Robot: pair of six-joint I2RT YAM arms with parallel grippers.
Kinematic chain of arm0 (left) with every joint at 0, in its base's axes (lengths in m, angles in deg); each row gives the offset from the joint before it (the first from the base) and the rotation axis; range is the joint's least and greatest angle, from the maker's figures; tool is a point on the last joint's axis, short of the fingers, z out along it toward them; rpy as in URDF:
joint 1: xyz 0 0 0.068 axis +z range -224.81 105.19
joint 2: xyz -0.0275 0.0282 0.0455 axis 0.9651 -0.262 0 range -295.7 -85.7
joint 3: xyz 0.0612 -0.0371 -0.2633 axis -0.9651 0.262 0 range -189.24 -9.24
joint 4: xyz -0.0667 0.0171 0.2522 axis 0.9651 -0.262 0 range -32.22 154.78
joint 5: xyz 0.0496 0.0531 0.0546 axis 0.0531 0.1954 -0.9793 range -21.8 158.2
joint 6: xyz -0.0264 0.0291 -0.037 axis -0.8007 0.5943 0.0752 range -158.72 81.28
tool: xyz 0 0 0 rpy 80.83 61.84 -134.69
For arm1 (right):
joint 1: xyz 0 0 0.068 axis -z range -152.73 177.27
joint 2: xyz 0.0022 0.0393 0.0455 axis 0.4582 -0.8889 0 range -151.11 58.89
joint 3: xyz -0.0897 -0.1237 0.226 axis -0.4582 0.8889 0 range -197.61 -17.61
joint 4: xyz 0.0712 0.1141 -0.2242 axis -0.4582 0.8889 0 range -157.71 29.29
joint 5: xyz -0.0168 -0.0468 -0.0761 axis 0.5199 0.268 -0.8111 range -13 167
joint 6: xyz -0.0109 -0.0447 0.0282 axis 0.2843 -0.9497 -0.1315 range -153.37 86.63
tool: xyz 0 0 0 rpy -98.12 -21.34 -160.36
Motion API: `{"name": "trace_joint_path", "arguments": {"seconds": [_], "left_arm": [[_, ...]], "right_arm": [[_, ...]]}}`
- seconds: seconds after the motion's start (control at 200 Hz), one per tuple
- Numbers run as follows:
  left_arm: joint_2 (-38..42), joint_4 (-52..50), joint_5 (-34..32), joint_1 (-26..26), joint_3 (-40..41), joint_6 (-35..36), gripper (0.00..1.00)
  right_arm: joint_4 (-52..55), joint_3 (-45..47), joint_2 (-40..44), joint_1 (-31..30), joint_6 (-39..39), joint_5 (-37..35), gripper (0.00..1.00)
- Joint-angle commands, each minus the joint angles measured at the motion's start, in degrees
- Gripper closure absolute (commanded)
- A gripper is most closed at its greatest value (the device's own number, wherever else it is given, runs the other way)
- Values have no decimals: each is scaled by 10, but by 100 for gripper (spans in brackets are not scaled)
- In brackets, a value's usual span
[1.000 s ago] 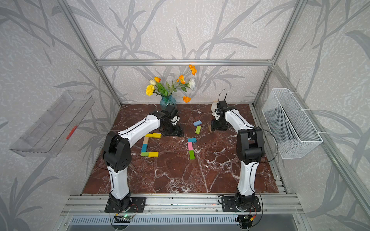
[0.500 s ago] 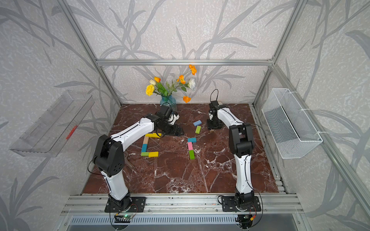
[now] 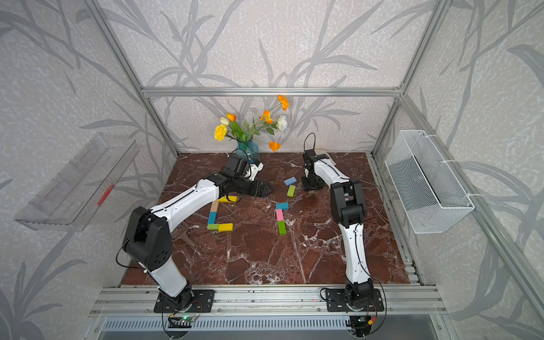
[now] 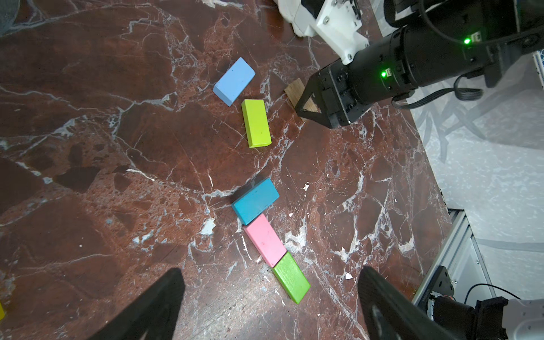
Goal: Assemble the letter c with building blocks
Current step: Pick up the building block from the center of the board, then assemble the building block at the center of the board.
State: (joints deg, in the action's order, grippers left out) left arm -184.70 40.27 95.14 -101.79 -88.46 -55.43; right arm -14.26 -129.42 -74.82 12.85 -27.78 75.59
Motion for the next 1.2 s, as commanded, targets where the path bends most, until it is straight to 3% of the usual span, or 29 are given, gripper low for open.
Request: {"name": "trace_joint_path", "arguments": {"seconds": [0.0, 0.265, 0.525, 0.82, 1.2], "left_arm": [[15, 8, 2, 4, 5, -3, 7], [21, 13, 7, 12, 10, 4, 6], [25, 41, 68, 14, 26, 7, 4], [34, -32, 18, 14, 34, -19, 4], [55, -56, 61, 14, 82, -50, 4]], "right_arm": [[20, -17, -6, -4, -4, -14, 65], [26, 25, 40, -9, -48, -15, 97], [-45, 194, 206, -15, -106, 39, 97], [-139, 418, 403, -60, -312, 121, 98], [-138, 564, 564, -105, -546, 220, 100]]}}
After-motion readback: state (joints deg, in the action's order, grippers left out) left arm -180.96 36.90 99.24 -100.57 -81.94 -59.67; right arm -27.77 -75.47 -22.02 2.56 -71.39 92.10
